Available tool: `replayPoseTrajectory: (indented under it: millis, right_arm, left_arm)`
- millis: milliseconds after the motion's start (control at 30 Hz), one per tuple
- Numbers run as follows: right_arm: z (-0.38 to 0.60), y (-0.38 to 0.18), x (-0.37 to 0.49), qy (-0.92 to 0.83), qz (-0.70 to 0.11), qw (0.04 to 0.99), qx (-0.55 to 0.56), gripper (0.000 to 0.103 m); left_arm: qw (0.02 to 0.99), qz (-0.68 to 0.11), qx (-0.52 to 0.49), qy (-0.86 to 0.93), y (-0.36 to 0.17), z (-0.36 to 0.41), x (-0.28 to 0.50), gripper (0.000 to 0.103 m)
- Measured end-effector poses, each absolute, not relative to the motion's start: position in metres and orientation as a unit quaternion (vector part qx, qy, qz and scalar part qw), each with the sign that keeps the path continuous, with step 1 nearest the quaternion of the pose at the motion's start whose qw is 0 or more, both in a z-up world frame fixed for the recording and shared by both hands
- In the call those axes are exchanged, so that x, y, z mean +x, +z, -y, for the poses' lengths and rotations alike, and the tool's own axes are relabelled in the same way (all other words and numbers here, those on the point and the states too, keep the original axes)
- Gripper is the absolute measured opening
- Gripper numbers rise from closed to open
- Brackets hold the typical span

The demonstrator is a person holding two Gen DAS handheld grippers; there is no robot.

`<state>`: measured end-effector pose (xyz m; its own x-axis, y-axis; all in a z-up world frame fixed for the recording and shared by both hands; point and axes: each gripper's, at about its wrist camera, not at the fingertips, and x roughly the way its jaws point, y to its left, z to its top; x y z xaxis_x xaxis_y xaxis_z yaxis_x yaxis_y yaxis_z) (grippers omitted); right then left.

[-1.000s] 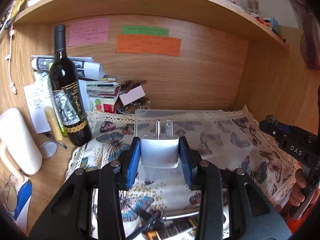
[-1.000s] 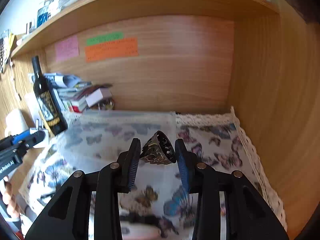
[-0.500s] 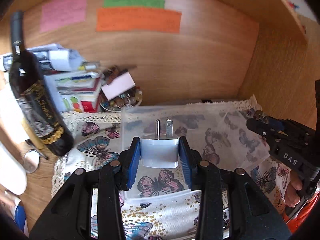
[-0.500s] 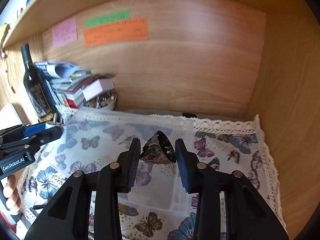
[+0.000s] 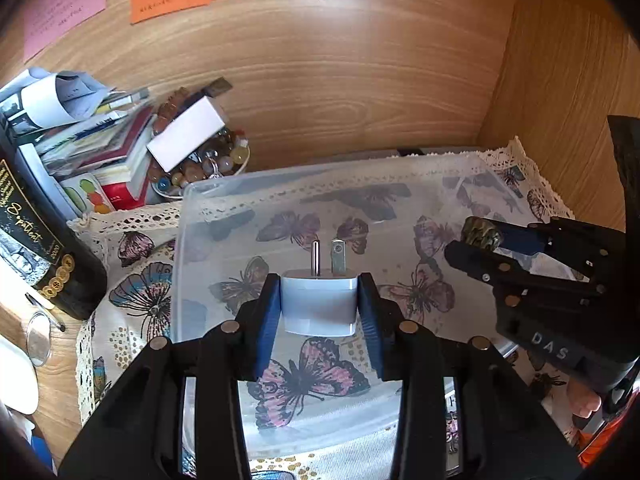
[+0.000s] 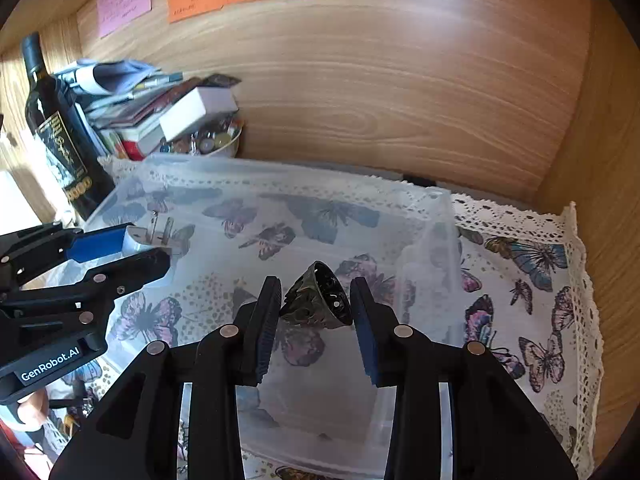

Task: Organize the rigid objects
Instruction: 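Carry both items into the clear box and open both tools, then grasp the black-and-gold tube with the left tool while the right tool grasps the white facial device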

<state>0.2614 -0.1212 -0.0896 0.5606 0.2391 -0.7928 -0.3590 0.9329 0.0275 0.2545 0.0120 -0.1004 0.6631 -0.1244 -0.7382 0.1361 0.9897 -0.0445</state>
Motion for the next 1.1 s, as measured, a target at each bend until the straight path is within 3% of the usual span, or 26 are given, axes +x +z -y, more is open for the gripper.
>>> replayPoseTrajectory:
  millis: [267,400,733,900,1100]
  right_arm:
    - [0.117,-0.087,0.259,0.175,-0.43,0.882,-0.082,0.035]
    - [0.122,-0.077,0.254,0.177,-0.418,0.888,-0.073,0.053]
    - [0.136,-0.04,0.214,0.185,-0.362,0.912,-0.064,0.069]
    - [0.141,-0.031,0.185,0.192,-0.346,0.916,-0.063,0.075]
    - [0.15,-0.037,0.149,0.202,-0.345,0.915,-0.052,0.076]
  left_arm:
    - [0.919,-0.388,0.024,-0.062,-0.095,-0.006,0.25,0.042]
    - [0.926,-0.372,0.032,-0.057,-0.085,-0.006,0.241,0.054]
    - [0.947,-0.315,0.042,-0.04,-0.052,-0.013,0.195,0.089]
    - [0.953,-0.299,0.035,-0.037,-0.04,-0.024,0.164,0.097]
    - [0.954,-0.298,0.025,-0.029,-0.043,-0.034,0.13,0.099]
